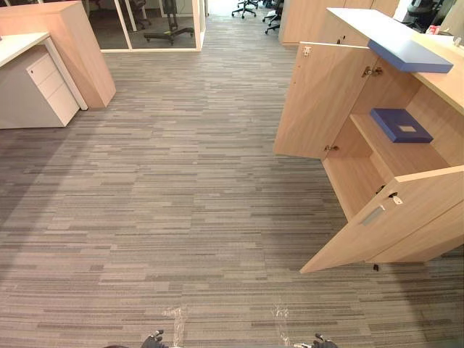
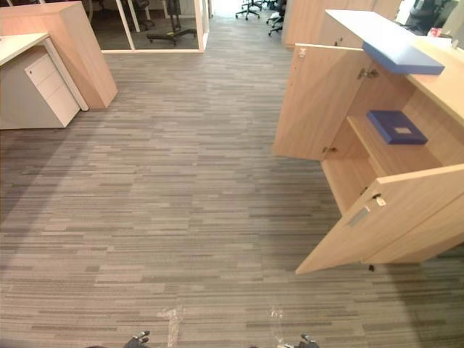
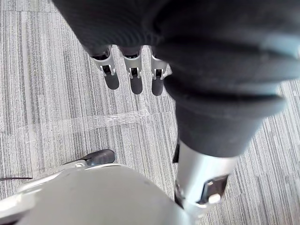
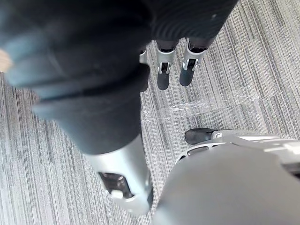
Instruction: Walk over to the cabinet, pick up the folder, carry it to the office cabinet, place the folder inside the office cabinet, then close the office cabinet door
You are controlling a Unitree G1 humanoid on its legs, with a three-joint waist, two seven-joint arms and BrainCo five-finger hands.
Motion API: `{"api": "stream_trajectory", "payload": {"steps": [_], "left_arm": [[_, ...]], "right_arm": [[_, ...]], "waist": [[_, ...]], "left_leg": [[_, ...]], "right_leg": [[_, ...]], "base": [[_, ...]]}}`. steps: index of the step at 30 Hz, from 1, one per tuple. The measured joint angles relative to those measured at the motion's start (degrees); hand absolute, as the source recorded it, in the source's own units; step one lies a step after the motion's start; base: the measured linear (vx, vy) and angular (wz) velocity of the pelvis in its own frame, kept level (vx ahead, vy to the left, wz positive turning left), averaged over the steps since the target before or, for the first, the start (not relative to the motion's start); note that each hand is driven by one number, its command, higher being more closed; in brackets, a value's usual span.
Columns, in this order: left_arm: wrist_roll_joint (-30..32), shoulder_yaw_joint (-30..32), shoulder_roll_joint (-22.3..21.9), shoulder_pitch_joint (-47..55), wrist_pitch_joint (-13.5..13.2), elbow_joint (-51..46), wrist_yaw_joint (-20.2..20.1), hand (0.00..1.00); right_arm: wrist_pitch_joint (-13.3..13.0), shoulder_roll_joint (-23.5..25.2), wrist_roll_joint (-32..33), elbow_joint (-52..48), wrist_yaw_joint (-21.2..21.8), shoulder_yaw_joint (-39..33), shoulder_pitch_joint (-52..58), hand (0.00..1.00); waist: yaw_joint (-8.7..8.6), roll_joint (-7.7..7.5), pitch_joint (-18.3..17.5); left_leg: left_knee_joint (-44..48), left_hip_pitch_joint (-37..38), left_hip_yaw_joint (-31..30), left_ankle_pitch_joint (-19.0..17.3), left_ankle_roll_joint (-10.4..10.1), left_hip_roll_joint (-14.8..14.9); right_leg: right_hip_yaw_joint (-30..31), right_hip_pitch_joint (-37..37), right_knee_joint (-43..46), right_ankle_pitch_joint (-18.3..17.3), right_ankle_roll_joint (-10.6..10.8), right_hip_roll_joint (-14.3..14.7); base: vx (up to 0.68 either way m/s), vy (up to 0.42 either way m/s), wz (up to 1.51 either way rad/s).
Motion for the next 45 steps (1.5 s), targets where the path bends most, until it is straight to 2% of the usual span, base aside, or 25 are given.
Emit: {"api": "stream_trajectory", "payload": {"steps": [5, 13, 14, 15, 17, 18, 20, 21, 24, 25, 27, 28, 29, 30, 31, 32, 33, 35, 36, 38, 41, 42, 43, 44, 45], "left_arm": [[1.3, -5.4, 1.2, -1.9, 0.1, 0.0, 1.2, 0.00], [1.1, -5.6, 1.2, -3.1, 0.1, -0.1, 1.8, 0.00], [1.0, -4.9, 1.4, -3.4, 0.1, -0.2, 1.9, 0.00], [0.5, -3.7, 1.4, -4.0, 0.1, -0.7, 1.9, 0.00], [-0.8, -1.7, 1.1, -4.2, 0.1, -1.8, 1.9, 0.00], [-1.7, 0.4, 0.7, -4.0, 0.0, -3.3, 1.9, 0.00], [-5.7, 3.7, -0.2, -3.8, -0.3, -5.3, 2.0, 0.00], [-8.0, 5.1, -0.5, -3.7, -0.6, -5.3, 2.0, 0.00], [-12.2, 6.4, -0.9, -2.8, -0.7, -5.3, 2.3, 0.00], [-12.7, 7.6, -1.3, -2.2, -1.0, -5.3, 2.3, 0.00], [-12.7, 9.3, -2.1, -1.6, -1.0, -5.3, 2.3, 0.00], [-12.7, 11.0, -3.0, -0.8, -1.2, -6.0, 2.4, 0.00], [-12.6, 11.7, -3.3, -0.5, -1.2, -6.2, 2.4, 0.00], [-12.6, 12.3, -3.5, -0.2, -1.2, -6.3, 2.4, 0.00], [-12.5, 13.4, -3.5, -0.1, -1.2, -6.3, 2.4, 0.00], [-12.5, 14.9, -3.7, 0.0, -1.2, -6.3, 2.4, 0.00], [-12.5, 16.2, -3.6, 0.0, -1.0, -6.2, 2.4, 0.00], [-12.5, 16.2, -3.4, -0.1, -1.0, -6.2, 2.5, 0.00], [-12.5, 16.2, -3.5, -0.1, -1.0, -6.2, 2.5, 0.00], [-12.2, 14.6, -3.5, 0.2, -1.0, -6.2, 2.6, 0.00], [-11.9, 9.3, -3.9, 0.2, -1.1, -8.6, 2.6, 0.00], [-11.6, 6.5, -4.2, 0.1, -1.3, -10.5, 2.6, 0.00], [-11.4, 3.3, -4.5, 0.2, -1.6, -11.9, 2.5, 0.00], [-11.2, 2.2, -4.6, 0.2, -1.9, -12.0, 2.4, 0.00], [-10.1, 0.0, -4.7, 0.2, -1.9, -11.8, 2.1, 0.00]], "right_arm": [[0.0, -0.1, 0.0, 0.0, 0.0, 0.5, 0.0, 0.00], [0.2, 0.0, -0.1, 0.1, 0.0, 0.6, -0.4, 0.00], [0.2, 0.1, -0.1, 0.6, 0.0, 1.0, -0.9, 0.00], [0.3, 0.1, -0.1, 1.3, 0.0, 1.1, -1.8, 0.00], [0.3, 0.1, 0.0, 1.5, 0.1, 1.1, -1.9, 0.00], [0.2, 0.0, 0.0, 1.5, 0.1, 0.9, -1.9, 0.00], [0.2, -0.4, 0.0, 1.2, 0.1, -0.1, -2.1, 0.00], [0.4, -0.6, 0.0, 1.0, 0.1, -0.2, -2.4, 0.00], [0.6, -0.6, 0.0, 1.1, 0.1, -2.5, -2.6, 0.00], [0.6, -0.6, 0.0, 1.1, 0.0, -2.6, -2.6, 0.00], [0.6, -0.7, 0.0, 0.8, -0.1, -2.6, -2.7, 0.00], [0.6, -1.0, 0.0, 0.4, -0.2, -2.3, -2.5, 0.00], [0.5, -1.2, -0.1, 0.3, -0.2, -2.4, -2.4, 0.00], [0.5, -1.1, -0.1, 0.3, -0.2, -2.5, -2.2, 0.00], [0.6, -0.7, -0.1, 0.3, -0.2, -2.9, -2.1, 0.00], [0.6, 0.2, -0.1, 1.1, 0.0, -6.2, -2.5, 0.00], [0.6, 1.5, -0.1, 1.2, 0.2, -9.0, -2.5, 0.00], [0.7, 1.7, -0.4, 1.8, 1.0, -11.0, -2.4, 0.00], [0.7, 1.7, -0.4, 1.9, 1.2, -11.2, -2.4, 0.00], [0.4, 1.2, -0.5, 2.0, 1.8, -11.5, -2.1, 0.00], [0.1, -0.2, -0.8, -1.0, 1.5, -11.3, -1.8, 0.00], [0.1, -0.8, -0.1, -1.9, 1.0, -11.0, -2.3, 0.00], [0.1, -1.2, 0.1, -1.9, 0.8, -10.0, -2.8, 0.00], [0.0, -1.2, 0.6, -1.9, 0.6, -9.2, -3.0, 0.00], [-0.1, -0.6, 2.4, -3.7, 0.2, -8.0, -3.1, 0.00]], "waist": [[-0.11, -0.05, 0.0], [-0.51, -0.33, 0.2], [-0.45, -0.74, 0.5], [-0.43, -1.11, 1.1], [0.13, -0.98, 1.5], [0.64, -0.82, 2.8], [0.82, -0.05, 4.7], [0.86, 0.23, 5.1], [1.00, 0.38, 5.5], [1.17, 0.40, 5.7], [1.11, 0.72, 5.9], [1.26, 1.31, 5.7], [1.31, 1.59, 5.6], [1.41, 1.55, 5.5], [2.00, 1.28, 5.1], [2.37, -0.30, 4.5], [2.20, -1.26, 3.6], [2.16, -1.63, 2.3], [2.28, -1.58, 2.3], [1.67, -1.34, 0.6], [0.15, -1.24, -0.7], [-0.43, -1.19, -0.5], [-0.70, -0.67, -0.2], [-0.66, -0.38, 0.0], [-0.94, 0.58, 1.2]], "left_leg": [[-0.4, 0.0, 0.1, 0.0, 0.0, 0.0], [-0.1, -0.3, 0.9, -0.7, -0.8, 0.1], [2.9, -1.9, 0.9, -2.2, -1.2, 0.1], [11.9, -6.3, 1.3, -6.0, -1.7, 0.8], [23.4, -11.9, 2.9, -9.3, -3.7, 2.4], [32.4, -15.1, 3.9, -10.2, -4.5, 3.7], [47.1, -21.3, 4.1, -9.6, -4.5, 6.6], [50.8, -24.2, 5.2, -12.4, -1.6, 8.6], [42.4, -27.2, 5.1, -13.0, -1.6, 10.2], [34.2, -27.4, 4.5, -11.9, -2.3, 9.7], [21.6, -27.4, 4.4, -7.1, -3.0, 9.9], [13.1, -27.6, 4.5, -3.5, -3.7, 10.9], [11.9, -27.8, 4.5, -2.8, -4.2, 11.3], [12.6, -27.8, 5.5, 0.4, -4.9, 11.5], [14.1, -27.7, 6.8, 4.0, -4.3, 10.4], [17.7, -28.8, 7.7, 4.0, -3.9, 8.4], [20.5, -29.7, 8.3, 3.0, -2.3, 6.3], [21.3, -27.1, 10.8, -0.1, 0.7, 3.3], [20.9, -25.3, 11.7, -0.6, 1.2, 2.4], [18.6, -19.1, 13.7, -3.1, 2.9, -0.6], [14.7, -11.2, 13.9, -5.3, 5.0, -4.6], [13.3, -8.0, 12.5, -5.5, 5.3, -5.4], [11.6, -5.1, 11.3, -5.5, 5.3, -5.1], [10.8, -3.8, 10.7, -5.5, 5.3, -4.7], [9.7, -1.7, 10.1, -5.6, 5.3, -3.2]], "right_leg": [[0.0, -0.3, -0.6, 0.1, -0.1, 0.0], [0.0, 0.0, -1.3, 0.3, -0.4, 0.2], [0.0, -0.2, -1.1, 0.3, -0.5, 0.0], [0.0, -0.9, -0.1, 0.3, -0.5, -0.1], [-0.2, -1.2, 0.6, 0.2, -0.7, 0.2], [-0.3, 0.0, 0.7, -0.5, -1.7, 0.5], [-0.9, 1.9, 1.3, -2.3, -5.1, 1.1], [-1.0, 1.9, 2.1, -3.7, -5.2, 1.1], [-0.6, 1.8, 2.7, -4.3, -4.6, -0.4], [-0.1, 1.7, 3.1, -4.9, -3.9, -1.9], [0.8, 1.8, 3.1, -5.9, -2.3, -3.9], [2.2, 2.2, 3.1, -7.3, 0.0, -5.4], [2.9, 2.4, 3.1, -7.9, 0.8, -5.8], [3.3, 2.7, 3.1, -8.4, 1.6, -6.7], [4.0, 3.0, 3.1, -9.3, 2.5, -8.7], [4.6, 2.8, 3.1, -10.5, 1.3, -11.7], [4.6, 2.9, 4.2, -8.6, 1.1, -14.0], [4.9, 2.9, 6.1, -4.2, 2.7, -17.8], [5.1, 2.8, 8.0, -3.5, 2.8, -18.9], [6.3, -0.6, 20.7, -1.1, 2.3, -22.7], [3.2, -9.7, 46.8, 5.9, -5.9, -29.7], [-1.1, -13.4, 58.6, 4.6, -6.5, -32.0], [-5.4, -15.6, 64.2, 0.2, -5.8, -31.5], [-7.4, -16.6, 64.7, -2.5, -5.0, -30.4], [-11.9, -18.3, 60.7, -7.8, -3.7, -26.7]], "base": [[-0.01, -0.003, 0.00], [0.01, -0.007, -0.02], [0.00, -0.018, -0.03], [0.00, 0.000, 0.00], [-0.04, -0.017, -0.03], [-0.03, -0.018, 0.00], [-0.03, -0.002, 0.17], [-0.03, 0.008, 0.20], [0.04, 0.063, 0.03], [0.15, 0.191, -0.19], [0.22, 0.285, -0.27], [0.24, 0.327, -0.29], [0.25, 0.355, -0.32], [0.26, 0.356, -0.29], [0.28, 0.363, -0.49], [0.50, 0.489, -0.53], [0.45, 0.374, -0.39], [0.44, 0.354, -0.27], [0.44, 0.332, -0.51], [0.50, 0.384, -0.37], [0.40, 0.291, 0.11], [0.43, 0.215, 0.43], [0.34, 0.122, 0.38], [0.36, 0.027, 0.33], [0.27, -0.037, 0.22]]}}
